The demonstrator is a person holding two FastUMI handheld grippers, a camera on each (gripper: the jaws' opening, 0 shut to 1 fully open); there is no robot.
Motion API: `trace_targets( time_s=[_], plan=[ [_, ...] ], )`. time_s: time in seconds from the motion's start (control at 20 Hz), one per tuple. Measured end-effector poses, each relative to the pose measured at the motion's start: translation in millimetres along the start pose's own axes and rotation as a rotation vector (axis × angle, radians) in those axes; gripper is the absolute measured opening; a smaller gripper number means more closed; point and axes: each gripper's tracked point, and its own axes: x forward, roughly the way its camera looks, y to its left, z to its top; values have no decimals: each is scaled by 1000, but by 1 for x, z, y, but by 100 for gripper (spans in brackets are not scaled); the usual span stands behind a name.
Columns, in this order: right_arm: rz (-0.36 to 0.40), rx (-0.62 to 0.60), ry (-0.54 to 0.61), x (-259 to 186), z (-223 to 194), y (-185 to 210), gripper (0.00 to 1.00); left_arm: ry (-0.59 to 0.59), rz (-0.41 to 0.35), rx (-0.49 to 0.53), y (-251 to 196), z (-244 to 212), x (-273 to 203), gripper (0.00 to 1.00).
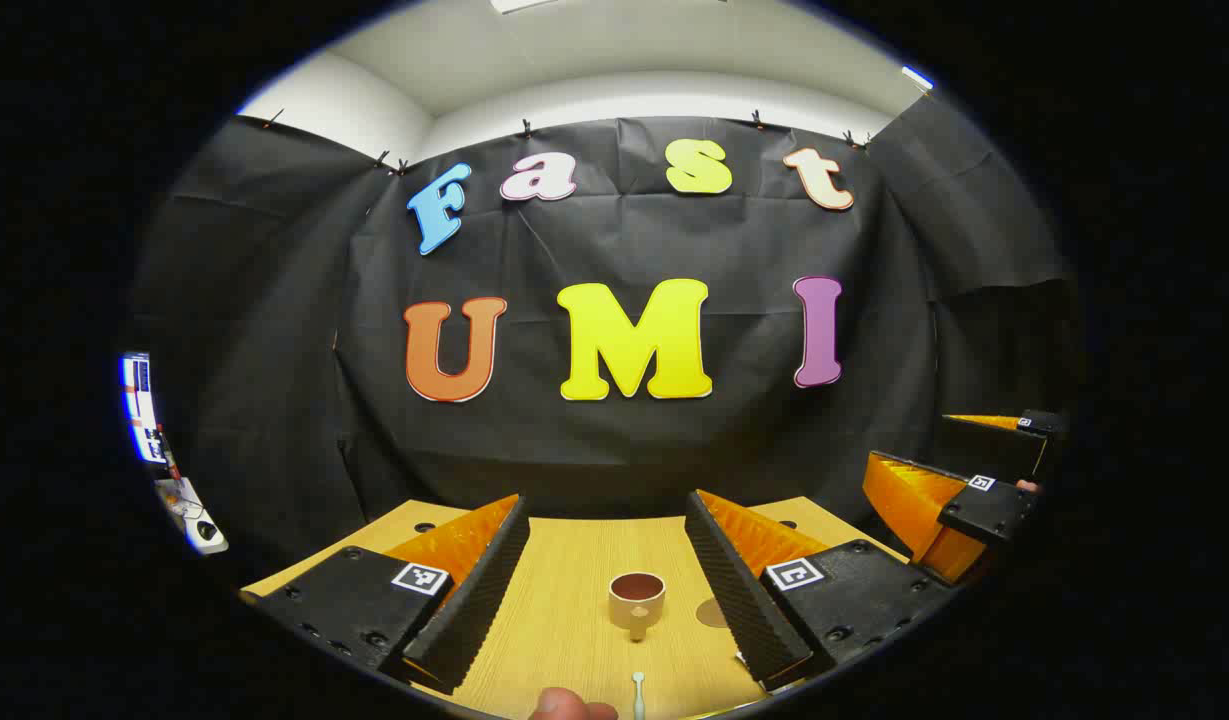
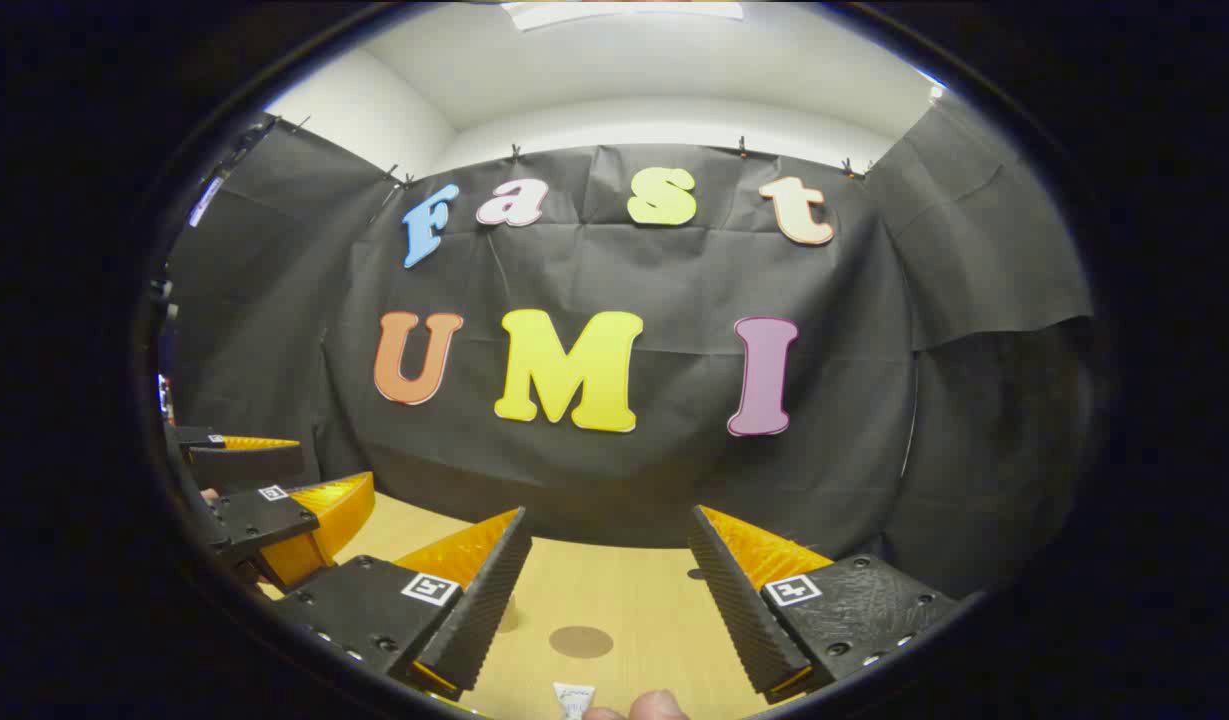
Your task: Put the toothbrush and toothpaste on the desktop into the cup, then pick up the cup and place it on the coaster on the desktop.
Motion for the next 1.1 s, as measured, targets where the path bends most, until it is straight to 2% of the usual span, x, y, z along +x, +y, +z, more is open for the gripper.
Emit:
trace_targets(
  time_s=[0.05, 0.1, 0.25, 1.1],
  plan=[
    [-2, 1, 1, 0, 0, 0, 97, 1, 1, -1, 0, -1, -1, 99],
    [-6, 3, 0, 0, 0, -1, 95, -2, 2, -1, 0, 0, -2, 99],
    [-19, 14, 6, 0, -1, -1, 97, -6, 0, 1, -2, 1, -4, 99],
    [-49, 70, 26, -1, -7, -1, 95, -8, 0, 29, -9, 4, -3, 99]
  ],
)
